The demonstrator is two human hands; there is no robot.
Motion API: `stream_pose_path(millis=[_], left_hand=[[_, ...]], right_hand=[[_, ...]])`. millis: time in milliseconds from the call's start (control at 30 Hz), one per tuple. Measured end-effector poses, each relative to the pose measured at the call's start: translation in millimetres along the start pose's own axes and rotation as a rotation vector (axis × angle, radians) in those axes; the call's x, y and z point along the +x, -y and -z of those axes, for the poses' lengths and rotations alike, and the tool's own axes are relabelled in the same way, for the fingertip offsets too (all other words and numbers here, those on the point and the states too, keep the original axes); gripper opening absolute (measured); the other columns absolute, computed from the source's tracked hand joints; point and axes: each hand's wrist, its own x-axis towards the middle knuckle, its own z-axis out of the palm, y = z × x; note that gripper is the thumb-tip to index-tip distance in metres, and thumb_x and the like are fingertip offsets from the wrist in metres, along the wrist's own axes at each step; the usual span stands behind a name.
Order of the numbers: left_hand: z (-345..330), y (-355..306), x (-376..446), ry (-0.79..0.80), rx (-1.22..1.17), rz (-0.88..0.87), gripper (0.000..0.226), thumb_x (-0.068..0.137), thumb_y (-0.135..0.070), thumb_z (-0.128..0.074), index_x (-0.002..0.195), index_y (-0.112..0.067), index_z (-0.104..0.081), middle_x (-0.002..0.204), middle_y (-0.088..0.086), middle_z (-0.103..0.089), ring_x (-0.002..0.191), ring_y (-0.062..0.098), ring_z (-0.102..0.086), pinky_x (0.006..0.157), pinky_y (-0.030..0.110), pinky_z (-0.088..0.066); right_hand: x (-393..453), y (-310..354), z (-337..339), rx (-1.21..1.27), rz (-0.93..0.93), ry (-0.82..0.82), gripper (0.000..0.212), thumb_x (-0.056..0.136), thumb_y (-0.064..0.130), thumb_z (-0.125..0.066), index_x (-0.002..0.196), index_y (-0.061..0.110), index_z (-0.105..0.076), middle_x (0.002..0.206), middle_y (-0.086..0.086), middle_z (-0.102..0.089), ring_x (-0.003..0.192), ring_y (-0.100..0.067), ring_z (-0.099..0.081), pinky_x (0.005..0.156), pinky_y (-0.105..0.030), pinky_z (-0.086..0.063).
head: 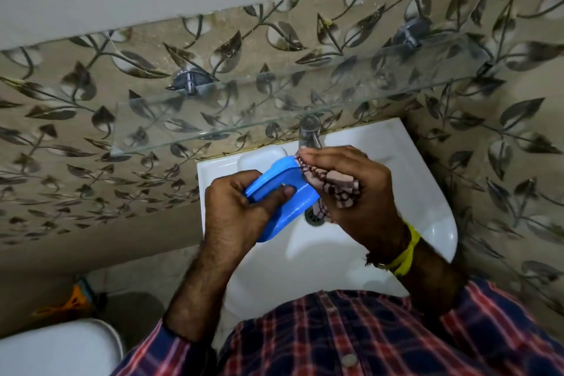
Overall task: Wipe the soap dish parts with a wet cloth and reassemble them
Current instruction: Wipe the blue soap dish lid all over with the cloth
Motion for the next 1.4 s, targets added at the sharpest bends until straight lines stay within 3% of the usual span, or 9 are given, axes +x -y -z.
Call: stream_pose_path(millis=[100, 233, 467, 633, 800, 933, 1033, 1300, 1400], left_hand=[[3, 0, -1, 0.004, 0.045, -0.018, 0.027, 0.073, -0.023, -0.09, 0.058, -0.019, -0.068, 0.046, -0.012, -0.052, 0.044, 0.005, -0.042, 0.048, 0.022, -0.038], [1, -1, -5, 0.012, 0.089, -0.052, 0.025, 0.075, -0.022, -0.089, 0.061, -0.016, -0.069, 0.049, 0.0, -0.056, 0.046, 0.008, -0.043, 0.048, 0.023, -0.038], [-1, 7, -10, -0.043, -0.185, 0.019, 0.02, 0.076, -0.014, -0.087, 0.069, -0.005, -0.071, 0.053, -0.003, -0.055, 0.051, 0.012, -0.046, 0.05, 0.025, -0.038], [-6, 1, -7, 0.13, -0.205, 0.078, 0.014, 0.078, -0.011, -0.085, 0.088, -0.012, -0.075, 0.072, 0.005, -0.076, 0.062, 0.019, -0.07, 0.057, 0.031, -0.057], [-8, -14, -1, 0.157, -0.264, 0.102, 0.015, 0.085, -0.001, -0.076, 0.084, -0.014, -0.069, 0.065, -0.002, -0.073, 0.056, 0.013, -0.069, 0.052, 0.032, -0.057], [-5, -8, -3, 0.031, -0.38, 0.095, 0.011, 0.083, -0.003, -0.077, 0.086, -0.013, -0.073, 0.071, 0.003, -0.075, 0.059, 0.017, -0.069, 0.051, 0.031, -0.056], [-6, -4, -7, 0.062, -0.364, 0.111, 0.008, 0.084, -0.005, -0.076, 0.09, -0.01, -0.073, 0.075, 0.006, -0.076, 0.062, 0.019, -0.07, 0.052, 0.033, -0.057], [-8, -9, 7, -0.049, -0.554, 0.104, 0.01, 0.087, 0.001, -0.069, 0.096, -0.003, -0.072, 0.075, 0.002, -0.077, 0.062, 0.015, -0.071, 0.057, 0.03, -0.059], [-5, -8, 9, -0.072, -0.524, 0.087, 0.015, 0.089, -0.001, -0.068, 0.103, 0.003, -0.069, 0.077, 0.001, -0.077, 0.063, 0.015, -0.071, 0.059, 0.03, -0.06]], right_hand=[[-9, 4, -6, 0.076, -0.114, -0.088, 0.023, 0.083, -0.001, -0.075, 0.106, -0.001, -0.074, 0.11, -0.009, -0.074, 0.106, -0.017, -0.07, 0.093, -0.044, -0.056], [7, 9, -9, -0.026, 0.023, 0.0, 0.024, 0.081, -0.007, -0.073, 0.104, -0.001, -0.075, 0.112, -0.009, -0.075, 0.106, -0.018, -0.07, 0.095, -0.04, -0.052], [-3, 6, -10, -0.01, -0.05, -0.086, 0.026, 0.08, -0.003, -0.075, 0.106, 0.0, -0.075, 0.111, -0.007, -0.075, 0.105, -0.019, -0.071, 0.091, -0.044, -0.055], [18, 3, -6, -0.17, 0.173, 0.113, 0.033, 0.072, -0.009, -0.076, 0.104, 0.0, -0.075, 0.107, -0.009, -0.075, 0.096, -0.028, -0.069, 0.091, -0.035, -0.052], [28, 1, -4, -0.155, 0.245, 0.18, 0.046, 0.067, -0.015, -0.078, 0.109, 0.001, -0.074, 0.108, -0.008, -0.076, 0.098, -0.028, -0.069, 0.088, -0.036, -0.055], [22, -1, -3, 0.04, 0.101, 0.115, 0.033, 0.077, -0.011, -0.073, 0.108, 0.0, -0.075, 0.112, -0.008, -0.075, 0.105, -0.023, -0.07, 0.094, -0.033, -0.053], [9, -4, -1, 0.075, -0.001, 0.101, 0.031, 0.078, -0.007, -0.077, 0.108, 0.002, -0.075, 0.111, -0.005, -0.076, 0.106, -0.02, -0.07, 0.092, -0.038, -0.055], [8, -7, -11, 0.252, -0.204, -0.047, 0.027, 0.078, -0.002, -0.077, 0.105, 0.002, -0.076, 0.104, 0.001, -0.075, 0.099, -0.004, -0.071, 0.091, -0.019, -0.052], [-1, -4, -18, 0.292, -0.304, -0.101, 0.026, 0.077, 0.006, -0.08, 0.103, 0.004, -0.077, 0.1, -0.001, -0.076, 0.094, -0.009, -0.074, 0.087, -0.023, -0.056]])
